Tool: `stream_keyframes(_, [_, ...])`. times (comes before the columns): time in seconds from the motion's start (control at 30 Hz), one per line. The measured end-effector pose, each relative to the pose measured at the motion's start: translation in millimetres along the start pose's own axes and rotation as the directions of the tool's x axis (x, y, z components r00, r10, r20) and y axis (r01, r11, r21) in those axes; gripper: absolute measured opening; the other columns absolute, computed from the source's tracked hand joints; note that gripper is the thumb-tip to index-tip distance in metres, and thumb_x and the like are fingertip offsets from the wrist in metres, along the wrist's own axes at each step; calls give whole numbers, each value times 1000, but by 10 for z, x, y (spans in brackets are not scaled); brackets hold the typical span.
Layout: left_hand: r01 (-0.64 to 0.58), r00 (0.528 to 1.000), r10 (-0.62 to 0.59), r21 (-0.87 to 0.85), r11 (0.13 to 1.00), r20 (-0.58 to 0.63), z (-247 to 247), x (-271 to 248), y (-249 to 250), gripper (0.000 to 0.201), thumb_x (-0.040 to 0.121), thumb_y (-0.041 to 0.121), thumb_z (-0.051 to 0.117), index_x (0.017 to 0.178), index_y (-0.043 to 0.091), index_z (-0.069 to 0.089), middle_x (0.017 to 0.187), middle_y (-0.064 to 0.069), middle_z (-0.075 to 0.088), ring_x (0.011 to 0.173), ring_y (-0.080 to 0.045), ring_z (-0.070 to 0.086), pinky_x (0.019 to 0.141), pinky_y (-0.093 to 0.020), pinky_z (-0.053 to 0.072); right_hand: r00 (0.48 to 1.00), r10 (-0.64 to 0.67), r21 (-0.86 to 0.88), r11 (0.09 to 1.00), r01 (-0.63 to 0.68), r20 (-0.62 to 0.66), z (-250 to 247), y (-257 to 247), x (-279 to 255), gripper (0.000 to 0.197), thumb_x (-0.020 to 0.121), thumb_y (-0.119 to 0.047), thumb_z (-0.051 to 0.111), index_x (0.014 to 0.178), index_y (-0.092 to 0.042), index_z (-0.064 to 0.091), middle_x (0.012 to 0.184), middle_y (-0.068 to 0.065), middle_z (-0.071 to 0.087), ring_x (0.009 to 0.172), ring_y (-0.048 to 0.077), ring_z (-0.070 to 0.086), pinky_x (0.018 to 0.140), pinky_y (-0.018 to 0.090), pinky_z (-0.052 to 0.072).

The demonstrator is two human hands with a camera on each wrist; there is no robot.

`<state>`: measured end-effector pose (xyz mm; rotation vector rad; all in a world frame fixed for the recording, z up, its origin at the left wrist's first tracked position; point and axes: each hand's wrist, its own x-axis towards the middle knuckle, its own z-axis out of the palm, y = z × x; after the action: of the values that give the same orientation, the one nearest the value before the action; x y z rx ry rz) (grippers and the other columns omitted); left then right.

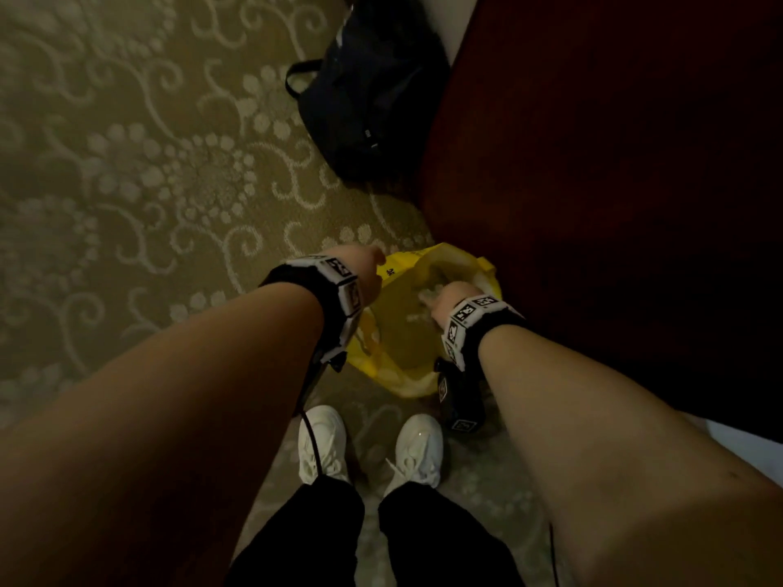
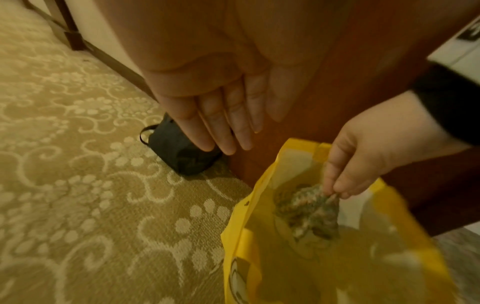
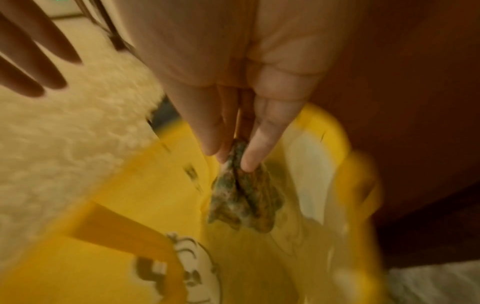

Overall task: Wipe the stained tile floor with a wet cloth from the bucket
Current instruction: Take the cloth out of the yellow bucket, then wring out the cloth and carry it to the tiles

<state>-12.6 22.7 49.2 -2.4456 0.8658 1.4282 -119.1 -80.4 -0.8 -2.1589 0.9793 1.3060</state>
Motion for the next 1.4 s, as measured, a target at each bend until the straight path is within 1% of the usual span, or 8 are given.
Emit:
stream_keyframes(0.13, [-59, 994, 61, 18, 998, -85, -349, -664, 10, 43, 99, 19, 44, 141, 21, 42, 139, -5, 54, 123, -28, 55, 102, -41, 48, 998, -17, 52, 998, 20, -63, -393, 66, -803, 54, 91, -49, 47, 133, -17, 54, 146, 10, 44, 126, 38, 47, 102, 45, 45])
stream_keyframes(0.23, [-49, 988, 64, 109, 993, -138, -670, -1283, 174, 45, 100, 18, 45, 144, 18, 40, 143, -6, 49, 130, -31, 48, 108, -49, 41, 988, -9, 210, 977, 41, -155, -714, 94, -1596, 38, 91, -30, 55, 125, -12, 61, 130, 11, 59, 119, 30, 56, 86, 24, 44])
stream_keyframes(0.67, [-289, 882, 350, 224, 931, -314, -1141, -3395, 992, 47, 89, 31, 63, 131, 10, 54, 132, -11, 58, 122, -27, 57, 100, -33, 47, 855, 5, 398, 886, 237, -519, -1401, 549, -4402, 23, 95, -22, 52, 113, -13, 64, 124, 7, 62, 113, 24, 58, 85, 28, 45])
stream_keyframes(0.87, [-411, 754, 522, 334, 849, -399, -973, -4268, 1554, 48, 90, 27, 61, 134, 13, 50, 139, -9, 51, 126, -26, 51, 105, -34, 43, 742, 14, 377, 867, 325, -670, -1125, 1186, -5368, 20, 93, -29, 56, 106, -17, 64, 108, 5, 65, 100, 21, 59, 80, 31, 48])
stream_keyframes(1.03, [-426, 766, 561, 406, 808, -314, -527, -5028, 2109, 41, 100, 19, 44, 140, 11, 42, 142, -9, 48, 123, -28, 52, 94, -35, 46, 655, 73, 371, 869, 329, -752, -599, 1808, -5971, 18, 93, -26, 55, 106, -18, 66, 92, -3, 57, 91, 14, 56, 78, 25, 44])
stream_keyframes(1.13, [-485, 710, 629, 426, 763, -318, -249, -5382, 2385, 29, 100, 17, 43, 129, 12, 47, 125, -11, 58, 96, -25, 57, 75, -33, 45, 654, 161, 437, 853, 284, -740, -290, 2202, -6228, 18, 92, -27, 55, 104, -18, 66, 97, 1, 62, 92, 17, 58, 80, 26, 45])
stream_keyframes(1.27, [-575, 599, 710, 419, 703, -369, 19, -5848, 2766, 26, 99, 15, 45, 122, 6, 53, 97, -6, 61, 94, -25, 59, 74, -28, 41, 661, 293, 570, 784, 248, -691, 89, 2654, -6462, 23, 91, -23, 56, 112, -14, 63, 117, 10, 66, 111, 28, 60, 92, 29, 46])
stream_keyframes(1.4, [-662, 525, 790, 433, 612, -316, 150, -6155, 3205, 29, 100, 14, 44, 126, 4, 50, 92, -1, 57, 83, -18, 59, 68, -24, 43, 719, 349, 708, 651, 275, -601, 437, 2901, -6629, 66, 83, -25, 69, 140, -13, 37, 139, 10, 48, 126, 29, 50, 105, 34, 42])
